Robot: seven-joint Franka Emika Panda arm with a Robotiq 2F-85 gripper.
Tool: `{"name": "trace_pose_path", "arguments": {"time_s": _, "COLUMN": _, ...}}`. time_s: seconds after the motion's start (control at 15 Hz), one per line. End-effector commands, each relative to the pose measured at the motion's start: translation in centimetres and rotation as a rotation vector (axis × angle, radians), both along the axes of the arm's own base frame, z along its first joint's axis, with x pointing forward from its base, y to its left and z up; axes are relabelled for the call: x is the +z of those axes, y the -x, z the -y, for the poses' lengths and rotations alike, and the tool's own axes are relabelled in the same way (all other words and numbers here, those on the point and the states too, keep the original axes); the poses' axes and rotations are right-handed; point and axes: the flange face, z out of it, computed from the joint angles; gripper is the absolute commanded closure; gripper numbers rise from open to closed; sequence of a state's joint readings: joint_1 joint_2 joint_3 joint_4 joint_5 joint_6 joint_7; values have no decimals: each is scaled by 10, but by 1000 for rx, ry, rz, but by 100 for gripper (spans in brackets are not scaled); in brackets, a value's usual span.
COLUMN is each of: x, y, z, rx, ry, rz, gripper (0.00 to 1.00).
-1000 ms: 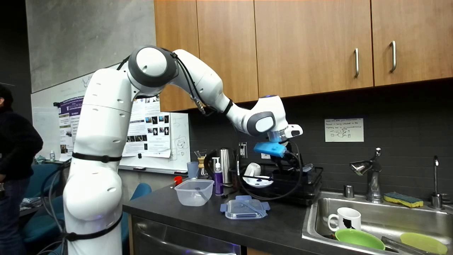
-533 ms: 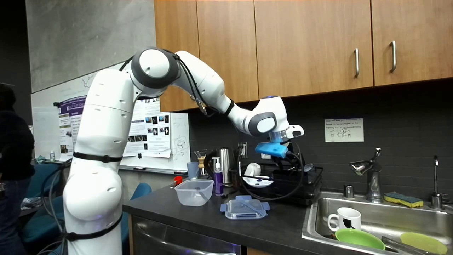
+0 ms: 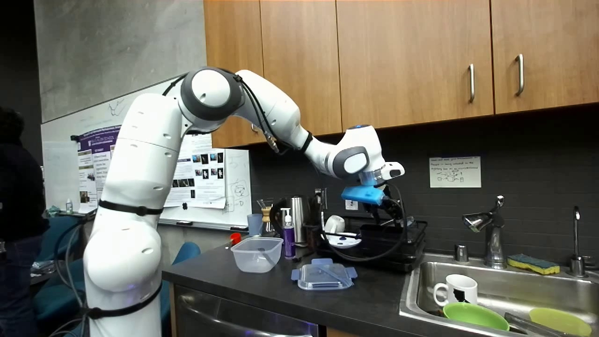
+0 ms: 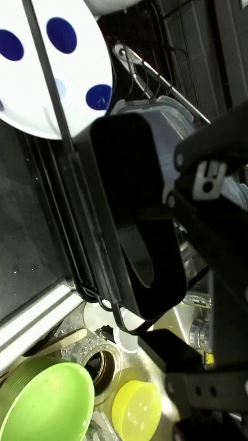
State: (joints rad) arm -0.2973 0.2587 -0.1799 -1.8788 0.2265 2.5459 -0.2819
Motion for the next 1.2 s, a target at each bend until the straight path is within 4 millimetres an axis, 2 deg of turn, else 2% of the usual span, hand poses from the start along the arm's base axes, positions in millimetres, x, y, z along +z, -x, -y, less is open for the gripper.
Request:
{"name": "trace_pose_path", "arguments": {"time_s": 0.0, "x": 2, "y": -7, "z": 2, "rx": 1, "ry": 4, "rz": -8, "gripper": 53}}
{"name": "trace_pose_path", "arguments": {"time_s": 0.4, "x": -1, "y": -8, "z": 4, "rx": -4, "ry": 7, "rz": -15, "gripper": 99}}
{"name": "trace_pose_path", "arguments": {"time_s": 0.53, "x": 1, "y": -8, "z": 4, "rx": -3, "ry": 8, "rz": -12, "gripper": 95}}
{"name": "trace_pose_path", "arguments": {"time_s": 1.13, "x": 17, "y": -5, "z": 1, "rx": -28, "ry": 8, "rz": 19, "gripper": 97}}
